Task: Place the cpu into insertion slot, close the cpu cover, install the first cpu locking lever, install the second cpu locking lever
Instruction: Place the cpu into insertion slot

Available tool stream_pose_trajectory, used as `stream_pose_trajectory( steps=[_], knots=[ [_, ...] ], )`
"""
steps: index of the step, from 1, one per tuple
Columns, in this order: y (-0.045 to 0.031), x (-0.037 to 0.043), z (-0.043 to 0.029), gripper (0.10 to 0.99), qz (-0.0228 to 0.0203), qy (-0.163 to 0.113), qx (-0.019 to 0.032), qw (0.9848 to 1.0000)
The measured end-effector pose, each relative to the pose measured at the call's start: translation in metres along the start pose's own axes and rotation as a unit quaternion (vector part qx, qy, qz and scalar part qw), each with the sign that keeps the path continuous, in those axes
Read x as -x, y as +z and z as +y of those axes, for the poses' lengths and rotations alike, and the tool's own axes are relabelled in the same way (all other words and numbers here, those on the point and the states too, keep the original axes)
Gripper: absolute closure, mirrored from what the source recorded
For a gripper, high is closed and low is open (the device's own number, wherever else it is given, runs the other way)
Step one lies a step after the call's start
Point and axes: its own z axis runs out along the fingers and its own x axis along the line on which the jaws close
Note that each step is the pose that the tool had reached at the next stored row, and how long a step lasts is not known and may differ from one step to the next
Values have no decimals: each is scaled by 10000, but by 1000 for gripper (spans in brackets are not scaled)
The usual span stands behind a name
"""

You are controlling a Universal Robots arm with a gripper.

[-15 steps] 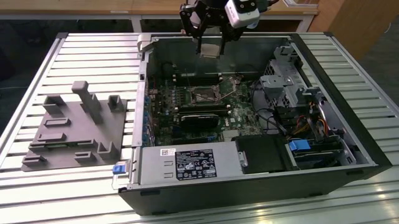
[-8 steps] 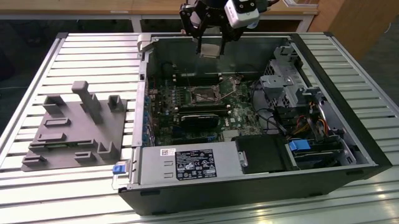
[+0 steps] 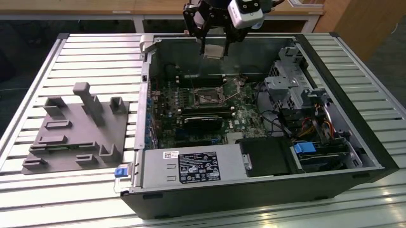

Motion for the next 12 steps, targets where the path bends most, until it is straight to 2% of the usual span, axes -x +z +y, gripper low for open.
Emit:
stream_pose_trajectory(
  steps=[12],
  knots=[
    [0, 0, 0, 545, -9, 100, 2, 9999]
  ],
)
